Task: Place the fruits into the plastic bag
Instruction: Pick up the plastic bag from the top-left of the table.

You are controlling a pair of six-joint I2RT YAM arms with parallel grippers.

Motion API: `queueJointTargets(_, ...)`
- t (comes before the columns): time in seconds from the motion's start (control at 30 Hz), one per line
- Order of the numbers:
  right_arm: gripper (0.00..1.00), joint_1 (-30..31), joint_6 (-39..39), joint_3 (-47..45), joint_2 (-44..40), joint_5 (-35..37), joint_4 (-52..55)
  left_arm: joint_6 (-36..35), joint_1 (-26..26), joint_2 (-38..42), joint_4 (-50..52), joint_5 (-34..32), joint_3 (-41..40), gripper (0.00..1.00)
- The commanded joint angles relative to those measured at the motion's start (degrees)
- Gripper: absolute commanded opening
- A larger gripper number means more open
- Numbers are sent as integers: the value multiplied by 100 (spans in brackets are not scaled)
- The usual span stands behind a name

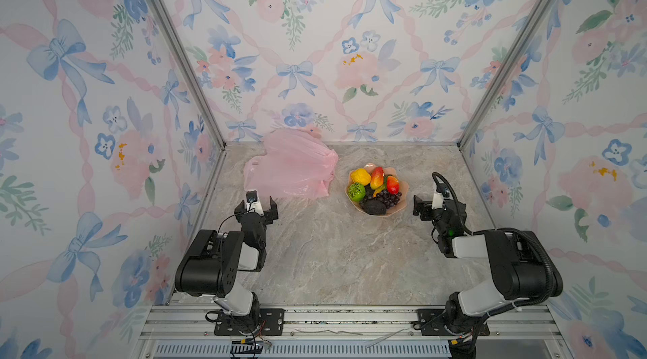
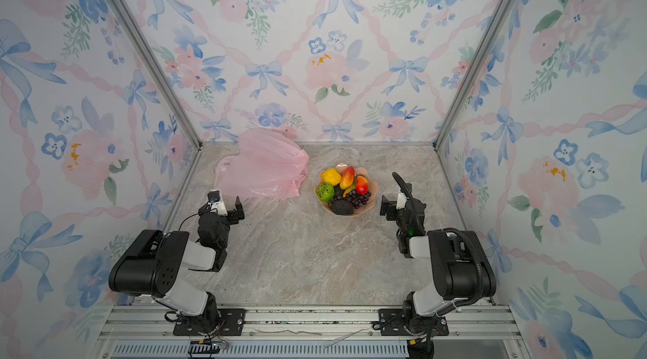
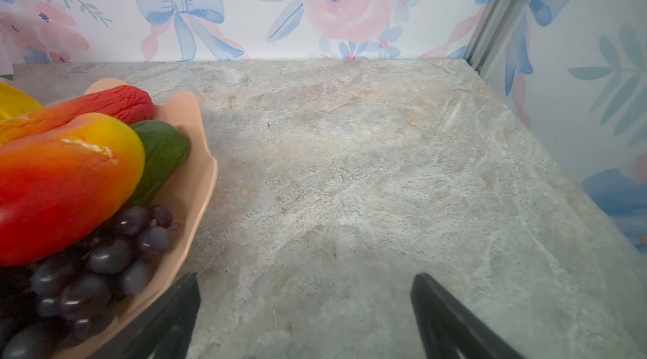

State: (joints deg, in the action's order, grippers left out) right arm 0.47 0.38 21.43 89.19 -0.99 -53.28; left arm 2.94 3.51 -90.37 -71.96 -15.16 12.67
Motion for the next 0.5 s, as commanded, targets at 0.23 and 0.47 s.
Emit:
queueJointTargets(0.23, 96, 45, -16, 116, -33, 73, 110, -91, 22, 5, -96, 23, -9, 98)
queueJointTargets(0.47, 96, 43, -6, 116, -33, 73, 107, -100, 36, 2, -99, -5, -1, 98)
